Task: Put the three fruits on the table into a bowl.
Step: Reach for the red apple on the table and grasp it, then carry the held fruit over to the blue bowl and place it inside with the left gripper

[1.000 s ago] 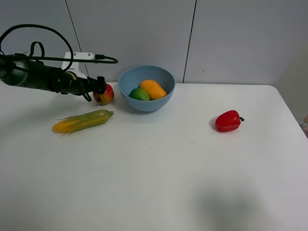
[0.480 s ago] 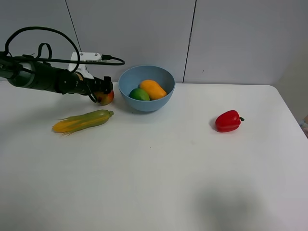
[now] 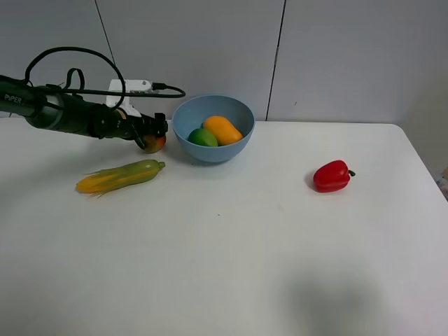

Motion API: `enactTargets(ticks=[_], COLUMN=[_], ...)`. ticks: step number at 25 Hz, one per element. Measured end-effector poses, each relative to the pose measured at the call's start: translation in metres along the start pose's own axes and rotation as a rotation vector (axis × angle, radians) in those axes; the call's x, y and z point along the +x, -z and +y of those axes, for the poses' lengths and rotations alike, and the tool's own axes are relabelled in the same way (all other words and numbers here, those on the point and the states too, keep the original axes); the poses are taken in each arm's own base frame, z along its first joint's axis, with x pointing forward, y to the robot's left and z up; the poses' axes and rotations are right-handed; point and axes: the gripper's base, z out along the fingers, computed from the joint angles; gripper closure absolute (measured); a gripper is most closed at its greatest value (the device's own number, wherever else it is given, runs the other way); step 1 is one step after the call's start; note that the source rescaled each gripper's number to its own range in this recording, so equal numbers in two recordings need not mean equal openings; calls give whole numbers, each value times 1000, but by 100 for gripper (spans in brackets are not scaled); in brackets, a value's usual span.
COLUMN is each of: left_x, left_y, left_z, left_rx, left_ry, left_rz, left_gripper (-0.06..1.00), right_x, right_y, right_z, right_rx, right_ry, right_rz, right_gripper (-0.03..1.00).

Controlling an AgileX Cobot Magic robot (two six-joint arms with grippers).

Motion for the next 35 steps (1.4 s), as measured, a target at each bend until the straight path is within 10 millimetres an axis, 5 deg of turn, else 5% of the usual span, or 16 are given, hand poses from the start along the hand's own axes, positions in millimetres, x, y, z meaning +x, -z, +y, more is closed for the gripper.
enactTargets(ticks=[15,17,20,29,35], left_x=[17,19,18,16,-33], left_y=[-18,-19,-20,-18,21], left_z=[3,3,3,3,7], left_rx=[-5,-5,-4,-3,-11], left_ry=[1,1,1,-26,-29], left_rz=[25,29,18,18,-84], left_gripper=[-2,21,94,93,93], right_x=[0,0,0,0,0], right_y=[0,0,0,0,0], right_z=[0,0,0,0,0], right_rx=[0,0,0,0,0], right_ry=[0,0,0,0,0], right_rz=[0,0,0,0,0], right_gripper=[20,20,20,20,20])
